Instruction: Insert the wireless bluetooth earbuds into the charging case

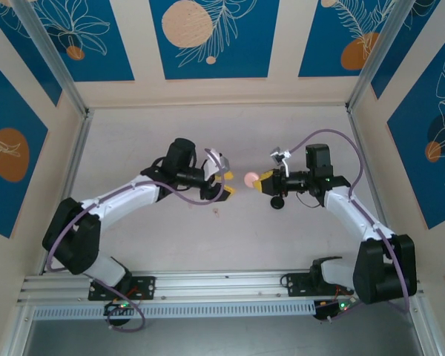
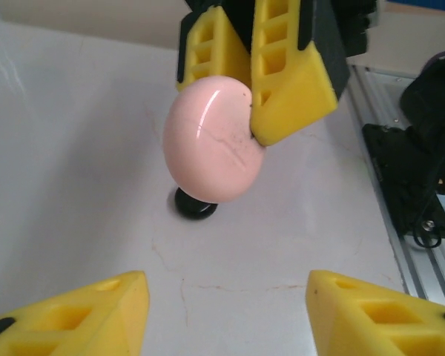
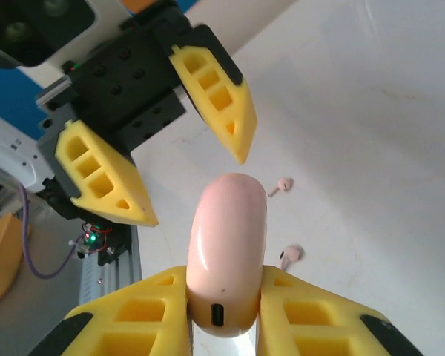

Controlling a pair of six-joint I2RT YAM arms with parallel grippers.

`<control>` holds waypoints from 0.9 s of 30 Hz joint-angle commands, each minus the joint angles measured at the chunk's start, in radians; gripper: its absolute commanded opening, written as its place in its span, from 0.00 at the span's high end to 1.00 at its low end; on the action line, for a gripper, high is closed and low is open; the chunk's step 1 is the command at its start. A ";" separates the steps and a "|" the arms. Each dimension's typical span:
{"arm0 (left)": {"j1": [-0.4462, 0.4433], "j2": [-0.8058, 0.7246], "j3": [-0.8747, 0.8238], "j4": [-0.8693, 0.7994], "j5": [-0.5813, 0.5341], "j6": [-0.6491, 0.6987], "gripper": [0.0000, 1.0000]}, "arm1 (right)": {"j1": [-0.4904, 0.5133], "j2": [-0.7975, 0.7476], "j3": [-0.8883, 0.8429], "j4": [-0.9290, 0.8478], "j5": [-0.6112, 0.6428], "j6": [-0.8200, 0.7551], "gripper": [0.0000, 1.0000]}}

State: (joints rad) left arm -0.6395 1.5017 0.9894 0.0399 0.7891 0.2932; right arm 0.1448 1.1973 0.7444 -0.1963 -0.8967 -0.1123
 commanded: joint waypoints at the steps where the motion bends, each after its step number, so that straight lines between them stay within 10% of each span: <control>1: 0.000 -0.033 -0.033 0.114 0.107 0.009 0.46 | 0.016 -0.044 -0.034 0.059 -0.080 -0.148 0.78; 14: 0.000 -0.005 -0.141 0.461 0.310 -0.087 0.54 | 0.069 -0.011 0.069 -0.183 -0.218 -0.612 0.83; 27: -0.003 0.003 -0.149 0.514 0.342 -0.138 0.54 | 0.119 0.051 0.123 -0.201 -0.220 -0.639 0.84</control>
State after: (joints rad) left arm -0.6399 1.4944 0.8490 0.5060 1.0790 0.1726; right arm 0.2527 1.2419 0.8326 -0.3679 -1.0809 -0.7193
